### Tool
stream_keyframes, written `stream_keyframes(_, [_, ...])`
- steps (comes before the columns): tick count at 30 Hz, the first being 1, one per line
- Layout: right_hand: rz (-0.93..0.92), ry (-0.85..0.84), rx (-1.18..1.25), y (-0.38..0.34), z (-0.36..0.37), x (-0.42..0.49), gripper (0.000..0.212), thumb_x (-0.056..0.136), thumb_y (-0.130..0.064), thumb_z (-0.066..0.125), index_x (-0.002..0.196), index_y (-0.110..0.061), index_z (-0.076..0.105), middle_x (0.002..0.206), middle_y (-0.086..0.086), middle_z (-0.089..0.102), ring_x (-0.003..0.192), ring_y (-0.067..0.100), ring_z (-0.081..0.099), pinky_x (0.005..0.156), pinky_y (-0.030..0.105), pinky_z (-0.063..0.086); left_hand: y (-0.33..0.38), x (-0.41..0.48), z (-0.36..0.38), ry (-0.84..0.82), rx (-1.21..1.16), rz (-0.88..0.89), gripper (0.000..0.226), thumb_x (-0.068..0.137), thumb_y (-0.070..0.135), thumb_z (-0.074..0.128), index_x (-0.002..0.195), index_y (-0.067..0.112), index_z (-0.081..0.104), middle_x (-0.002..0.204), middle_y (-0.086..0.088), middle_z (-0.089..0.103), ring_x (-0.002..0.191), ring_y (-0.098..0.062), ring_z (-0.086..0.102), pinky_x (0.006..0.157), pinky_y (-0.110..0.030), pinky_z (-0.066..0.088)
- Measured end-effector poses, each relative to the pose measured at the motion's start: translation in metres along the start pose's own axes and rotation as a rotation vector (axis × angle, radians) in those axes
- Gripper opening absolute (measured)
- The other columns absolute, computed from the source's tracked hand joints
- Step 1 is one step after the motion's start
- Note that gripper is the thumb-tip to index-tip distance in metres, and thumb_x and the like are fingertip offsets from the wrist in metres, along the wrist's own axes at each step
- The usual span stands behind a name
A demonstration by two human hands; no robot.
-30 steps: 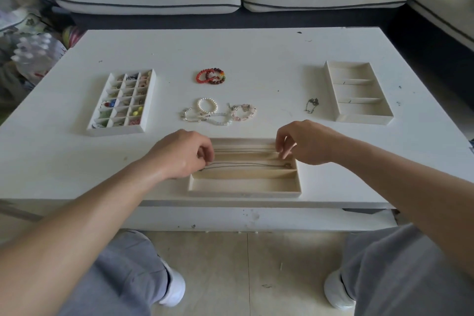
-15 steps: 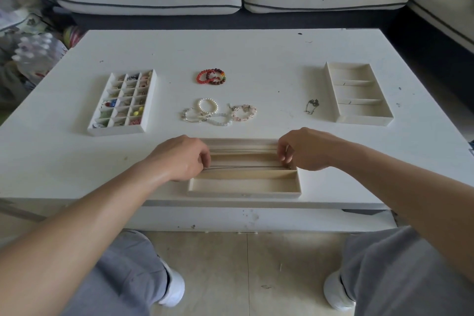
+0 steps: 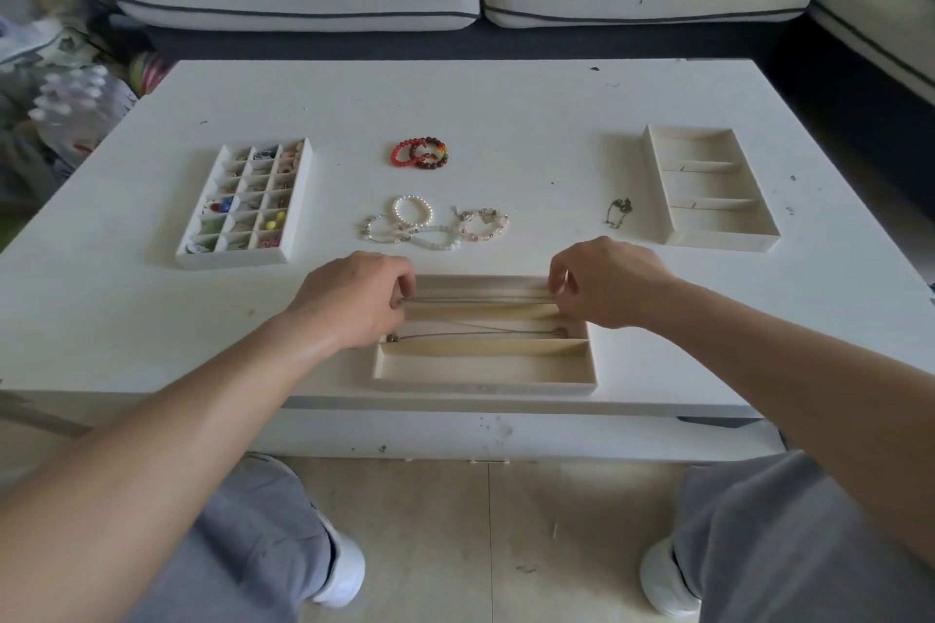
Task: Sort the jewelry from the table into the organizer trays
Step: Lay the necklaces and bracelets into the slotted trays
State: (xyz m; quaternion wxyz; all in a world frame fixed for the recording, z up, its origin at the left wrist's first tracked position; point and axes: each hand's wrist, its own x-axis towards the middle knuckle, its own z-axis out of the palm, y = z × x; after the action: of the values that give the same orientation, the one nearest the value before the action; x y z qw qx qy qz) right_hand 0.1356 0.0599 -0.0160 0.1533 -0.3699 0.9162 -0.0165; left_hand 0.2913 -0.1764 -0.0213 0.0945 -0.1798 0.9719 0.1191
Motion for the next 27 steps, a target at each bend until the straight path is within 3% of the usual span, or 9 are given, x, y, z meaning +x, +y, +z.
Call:
stream_keyframes(5, [0.047,-0.077,-0.118,0.0,0.009,0.005,0.023,0.08,-0.017,0.055,0.092,-0.031,0.069,0.093,-0.006,0.069,0.084,0.021,0.067,0.072,0.03,0.054,-0.008,0.006,0.008,-0.038,-0.012,-0.037,0.018,0.086,0.02,0.067,0.092,0.036,0.063,0.085,0.016,0.063,0.083,-0.012,0.062,0.065,-0.029,0.048])
stream_keyframes(10, [0.026,-0.065,-0.169,0.001,0.01,0.006,0.021,0.081,-0.016,0.057,0.092,-0.031,0.065,0.095,-0.007,0.068,0.085,0.021,0.066,0.072,0.03,0.053,-0.008,0.006,0.007,-0.08,-0.116,-0.018,0.019,0.085,0.019,0.072,0.093,0.035,0.066,0.082,0.015,0.066,0.078,-0.007,0.062,0.072,-0.032,0.054])
stream_keyframes(14, [-0.097,-0.081,-0.117,-0.005,0.002,0.0,0.017,0.085,-0.022,0.058,0.087,-0.039,0.06,0.097,-0.014,0.064,0.089,0.017,0.063,0.074,0.029,0.051,-0.006,0.005,0.008,-0.076,-0.155,0.015,0.024,0.084,0.019,0.072,0.097,0.036,0.063,0.082,0.016,0.067,0.078,-0.006,0.063,0.074,-0.036,0.056])
stream_keyframes(17, [-0.145,-0.191,-0.166,-0.01,0.0,-0.007,0.029,0.09,-0.02,0.051,0.098,-0.042,0.068,0.1,-0.017,0.063,0.095,0.015,0.063,0.082,0.031,0.054,-0.005,0.004,0.006,-0.076,-0.215,0.027,0.027,0.082,0.016,0.071,0.099,0.036,0.064,0.085,0.015,0.067,0.075,-0.006,0.063,0.073,-0.033,0.054])
stream_keyframes(21, [-0.153,-0.295,-0.26,-0.01,0.001,-0.01,0.045,0.093,-0.014,0.045,0.115,-0.048,0.068,0.102,-0.022,0.059,0.105,0.013,0.059,0.072,0.028,0.045,-0.005,0.004,0.001,-0.098,-0.248,0.022,0.033,0.08,0.011,0.069,0.098,0.038,0.064,0.086,0.017,0.069,0.066,0.001,0.06,0.067,-0.026,0.049])
stream_keyframes(27, [-0.165,-0.343,-0.325,-0.007,-0.005,-0.014,0.058,0.091,-0.011,0.042,0.127,-0.052,0.061,0.128,-0.021,0.061,0.118,0.017,0.058,0.081,0.03,0.048,-0.006,0.001,0.001,-0.134,-0.194,0.0,0.031,0.085,0.009,0.058,0.094,0.039,0.063,0.09,0.016,0.068,0.082,-0.006,0.062,0.079,-0.034,0.055])
